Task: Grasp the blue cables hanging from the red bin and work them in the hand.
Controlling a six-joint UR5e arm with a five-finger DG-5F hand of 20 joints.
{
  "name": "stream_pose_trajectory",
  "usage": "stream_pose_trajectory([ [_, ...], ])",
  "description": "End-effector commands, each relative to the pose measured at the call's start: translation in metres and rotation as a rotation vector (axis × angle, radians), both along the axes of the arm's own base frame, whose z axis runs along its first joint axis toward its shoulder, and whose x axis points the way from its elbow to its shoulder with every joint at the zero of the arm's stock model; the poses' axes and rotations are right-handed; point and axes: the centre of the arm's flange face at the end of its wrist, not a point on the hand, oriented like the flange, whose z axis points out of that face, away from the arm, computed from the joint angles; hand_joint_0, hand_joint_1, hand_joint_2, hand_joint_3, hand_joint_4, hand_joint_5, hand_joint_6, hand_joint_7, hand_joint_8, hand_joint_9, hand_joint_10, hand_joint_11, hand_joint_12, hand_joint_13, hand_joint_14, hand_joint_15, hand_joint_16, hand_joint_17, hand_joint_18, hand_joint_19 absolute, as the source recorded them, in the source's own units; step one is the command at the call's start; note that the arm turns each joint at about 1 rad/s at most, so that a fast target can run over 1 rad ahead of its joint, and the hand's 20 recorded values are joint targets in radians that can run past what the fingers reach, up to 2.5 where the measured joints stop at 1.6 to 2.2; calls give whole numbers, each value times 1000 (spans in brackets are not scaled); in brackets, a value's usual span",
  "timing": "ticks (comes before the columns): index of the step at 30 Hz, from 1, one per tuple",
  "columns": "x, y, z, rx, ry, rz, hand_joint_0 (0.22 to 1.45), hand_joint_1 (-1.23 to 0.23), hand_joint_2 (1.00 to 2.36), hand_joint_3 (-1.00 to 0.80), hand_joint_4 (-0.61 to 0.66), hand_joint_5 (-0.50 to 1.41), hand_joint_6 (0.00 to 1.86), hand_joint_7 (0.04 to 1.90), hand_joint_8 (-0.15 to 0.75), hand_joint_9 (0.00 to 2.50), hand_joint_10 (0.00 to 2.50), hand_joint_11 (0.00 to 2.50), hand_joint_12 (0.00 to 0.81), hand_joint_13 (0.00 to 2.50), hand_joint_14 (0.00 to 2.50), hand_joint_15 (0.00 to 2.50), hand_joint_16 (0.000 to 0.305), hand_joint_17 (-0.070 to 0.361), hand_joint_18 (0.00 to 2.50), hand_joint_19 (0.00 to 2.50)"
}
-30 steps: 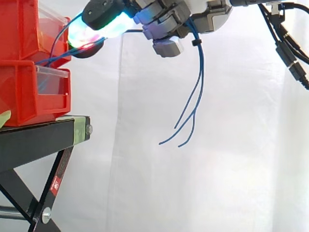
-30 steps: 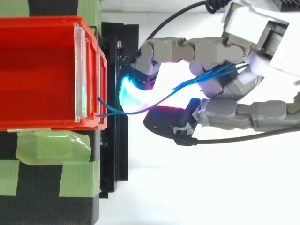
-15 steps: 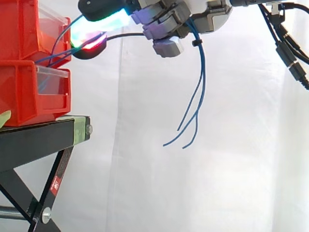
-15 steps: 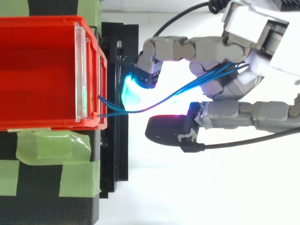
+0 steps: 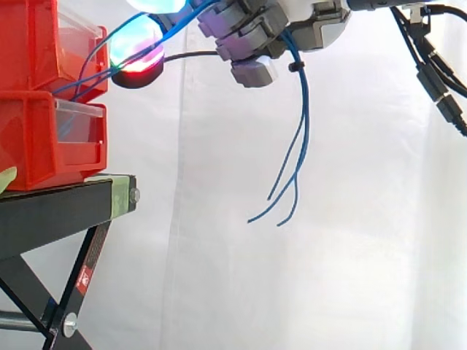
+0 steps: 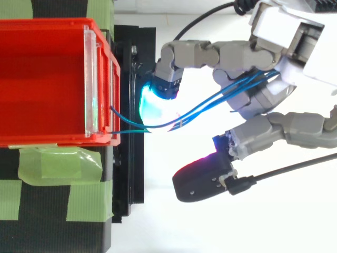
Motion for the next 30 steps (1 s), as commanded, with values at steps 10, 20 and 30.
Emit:
stream_pose_trajectory([
  [10,1,1,1,2,-8,0,778,-667,1002,-946,314,539,6,1386,277,1053,2500,2500,411,1278,2500,1824,41,93,1341,1126],
  [20,2,0,1,3,-14,-1,843,-691,1001,-970,273,655,5,1388,277,1053,2500,2500,411,1278,2500,1824,41,93,1341,1126],
  [30,2,1,1,2,-14,-1,892,-681,1004,-922,263,731,2,1428,277,1053,2500,2500,411,1278,2500,1824,41,93,1341,1126],
])
